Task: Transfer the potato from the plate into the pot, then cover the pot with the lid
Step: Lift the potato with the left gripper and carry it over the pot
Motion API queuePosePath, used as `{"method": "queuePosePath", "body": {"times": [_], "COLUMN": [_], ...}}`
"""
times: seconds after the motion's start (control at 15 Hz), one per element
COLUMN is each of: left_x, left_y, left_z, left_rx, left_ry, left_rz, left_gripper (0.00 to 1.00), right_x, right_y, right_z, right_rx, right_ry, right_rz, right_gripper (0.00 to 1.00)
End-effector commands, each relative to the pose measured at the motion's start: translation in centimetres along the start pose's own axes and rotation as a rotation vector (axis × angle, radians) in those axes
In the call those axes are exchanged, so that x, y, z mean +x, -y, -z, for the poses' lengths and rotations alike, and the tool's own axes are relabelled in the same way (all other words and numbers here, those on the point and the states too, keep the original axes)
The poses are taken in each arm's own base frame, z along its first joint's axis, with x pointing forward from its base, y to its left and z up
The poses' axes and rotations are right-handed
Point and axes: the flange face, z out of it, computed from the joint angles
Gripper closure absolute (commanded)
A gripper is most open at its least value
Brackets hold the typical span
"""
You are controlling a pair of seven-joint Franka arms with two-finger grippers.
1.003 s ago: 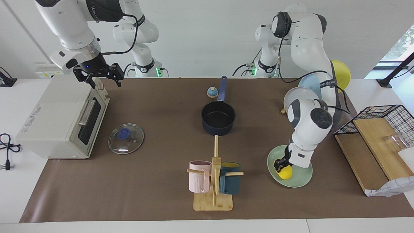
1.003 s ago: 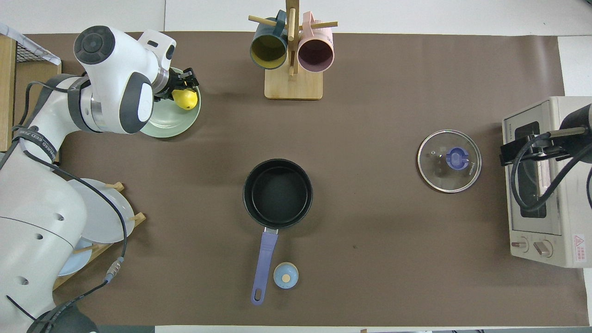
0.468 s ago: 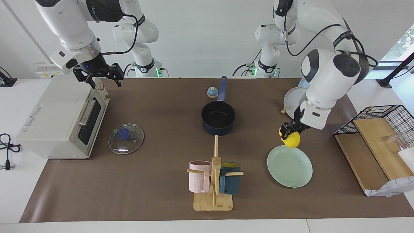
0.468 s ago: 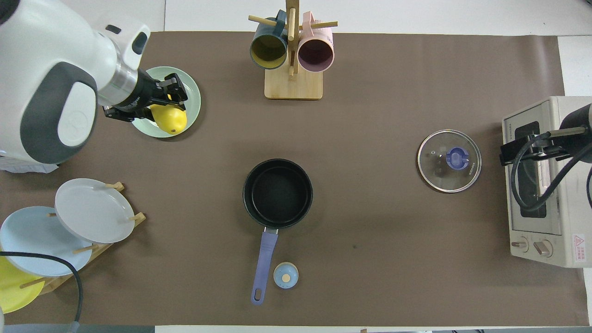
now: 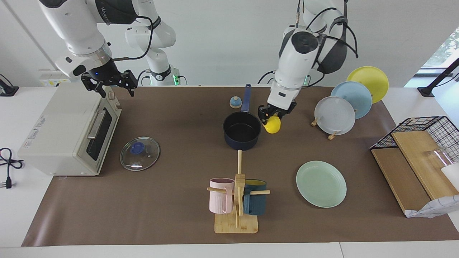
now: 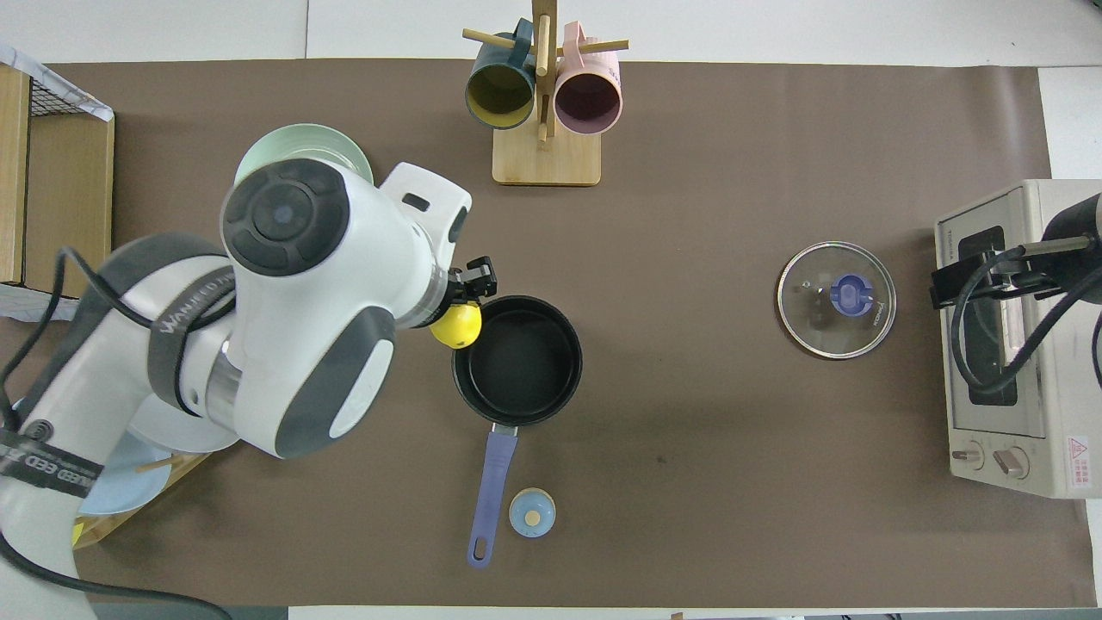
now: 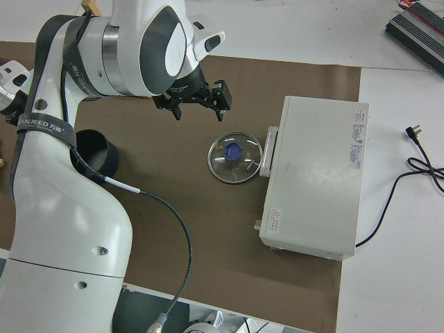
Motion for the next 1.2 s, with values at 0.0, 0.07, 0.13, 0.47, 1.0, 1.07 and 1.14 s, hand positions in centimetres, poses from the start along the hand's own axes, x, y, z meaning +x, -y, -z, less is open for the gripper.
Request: {"method": "queuePosePath", "body": {"times": [0.0, 0.07, 0.13, 0.47, 1.0, 1.07, 1.14], "left_x": [-2.3, -3.0, -3.5, -5.7, -7.2, -7.1, -7.0], "left_y": [0.1, -0.4, -0.4, -0.8, -1.0, -1.0, -1.1], "left_z": [-2.3, -3.2, -4.2, -6.7, -10.5, -10.7, -11.2], "left_rx": [-0.019, -0.016, -0.013, -0.035, -0.020, -0.023, -0.020], "left_ry": [-0.006, -0.003, -0.001, -0.021, -0.010, -0.012, -0.010], "left_rz": [0.011, 0.000, -0.008, -0.044, -0.067, -0.066, -0.067], "left_gripper": [1.00, 1.00, 1.00, 1.00, 1.00, 1.00, 1.00], "right_x": [-0.5, -0.5, -0.4, -0.5, -0.5, -0.5, -0.4], "right_y": [-0.1, -0.1, -0.1, -0.1, -0.1, -0.2, -0.1], "right_z": [0.2, 0.2, 0.3, 0.2, 0.2, 0.3, 0.3], "right_rx": [0.013, 0.013, 0.013, 0.013, 0.013, 0.014, 0.013], "right_ry": [0.005, 0.005, 0.002, 0.005, 0.005, 0.004, 0.002], "right_rz": [-0.021, -0.021, -0.021, -0.021, -0.021, -0.022, -0.021], "right_gripper": [0.00, 0.00, 0.00, 0.00, 0.00, 0.00, 0.00]}}
